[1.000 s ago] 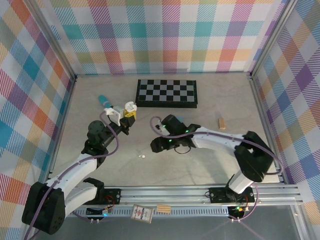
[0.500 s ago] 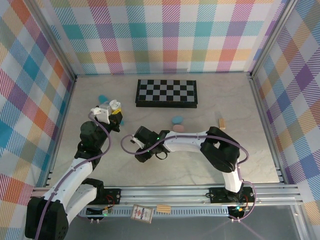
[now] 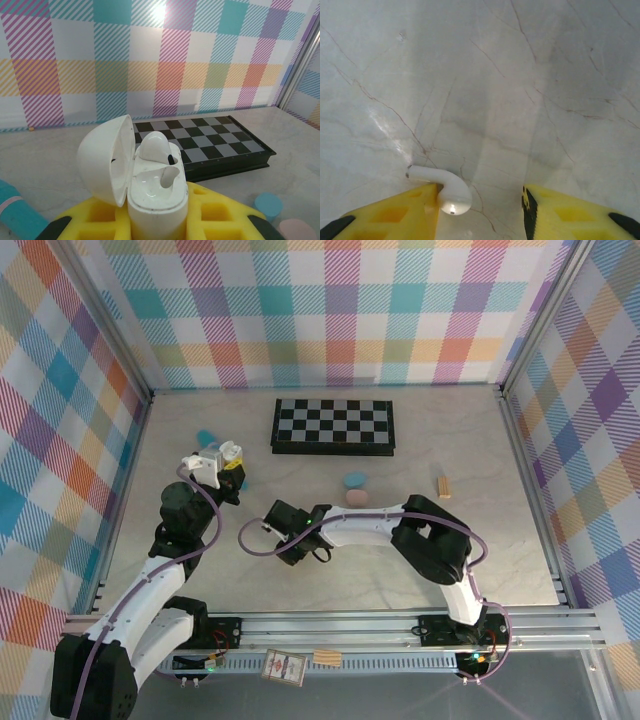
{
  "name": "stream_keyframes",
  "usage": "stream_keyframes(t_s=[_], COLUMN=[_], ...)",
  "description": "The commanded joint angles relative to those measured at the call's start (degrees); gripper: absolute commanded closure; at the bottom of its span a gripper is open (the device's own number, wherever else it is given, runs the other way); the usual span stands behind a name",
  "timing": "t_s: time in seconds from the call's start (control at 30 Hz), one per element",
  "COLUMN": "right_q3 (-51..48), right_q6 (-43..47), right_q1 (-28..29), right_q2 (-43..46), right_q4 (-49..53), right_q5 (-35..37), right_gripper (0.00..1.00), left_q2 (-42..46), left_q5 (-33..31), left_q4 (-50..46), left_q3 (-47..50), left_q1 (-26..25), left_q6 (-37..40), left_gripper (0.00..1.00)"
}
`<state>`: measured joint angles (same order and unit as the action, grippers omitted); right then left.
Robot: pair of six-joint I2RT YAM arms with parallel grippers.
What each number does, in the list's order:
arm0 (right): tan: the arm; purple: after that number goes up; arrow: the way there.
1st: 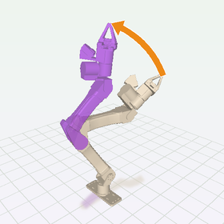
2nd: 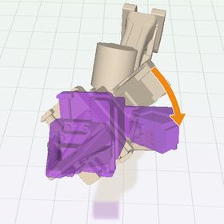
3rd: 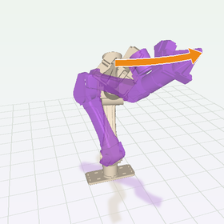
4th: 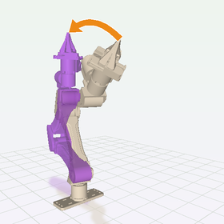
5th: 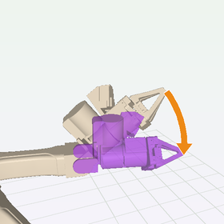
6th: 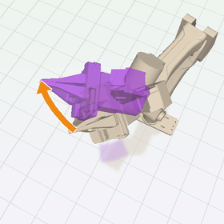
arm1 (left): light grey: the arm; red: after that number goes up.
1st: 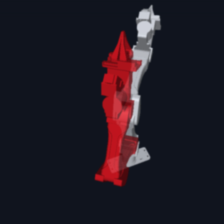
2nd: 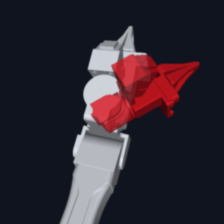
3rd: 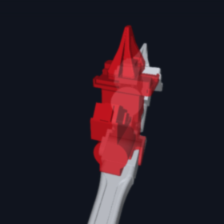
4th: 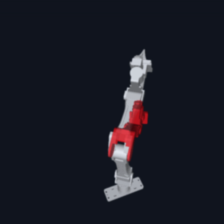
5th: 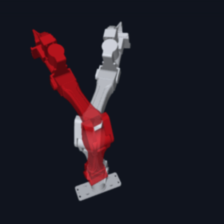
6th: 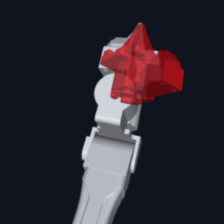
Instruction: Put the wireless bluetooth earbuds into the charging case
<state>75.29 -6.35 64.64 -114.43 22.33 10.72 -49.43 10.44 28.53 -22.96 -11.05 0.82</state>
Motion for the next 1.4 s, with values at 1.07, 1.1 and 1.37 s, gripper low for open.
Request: stream_keyframes(t_s=[1.07,1.1,1.37], right_q3=[28.26,29.81,39.32], right_q6=[-6.39,-5.82,-2.89], right_q1=[-2.95,-2.77,-2.33], right_q2=[-9.93,-11.22,-18.98], right_q4=[38.56,39.81,46.56], right_q5=[-7.27,-6.76,-4.41], right_gripper=[0.48,0.48,0.5], left_q2=[-2.41,-2.8,-3.89], left_q5=[-7.41,-7.21,-6.31], left_q4=[3.41,3.78,4.65], left_q3=[0.76,0.69,0.1], left_q1=[13.8,14.1,14.46], left_q6=[-7.82,-7.85,-8.13], left_gripper=[1.0,1.0,1.0])
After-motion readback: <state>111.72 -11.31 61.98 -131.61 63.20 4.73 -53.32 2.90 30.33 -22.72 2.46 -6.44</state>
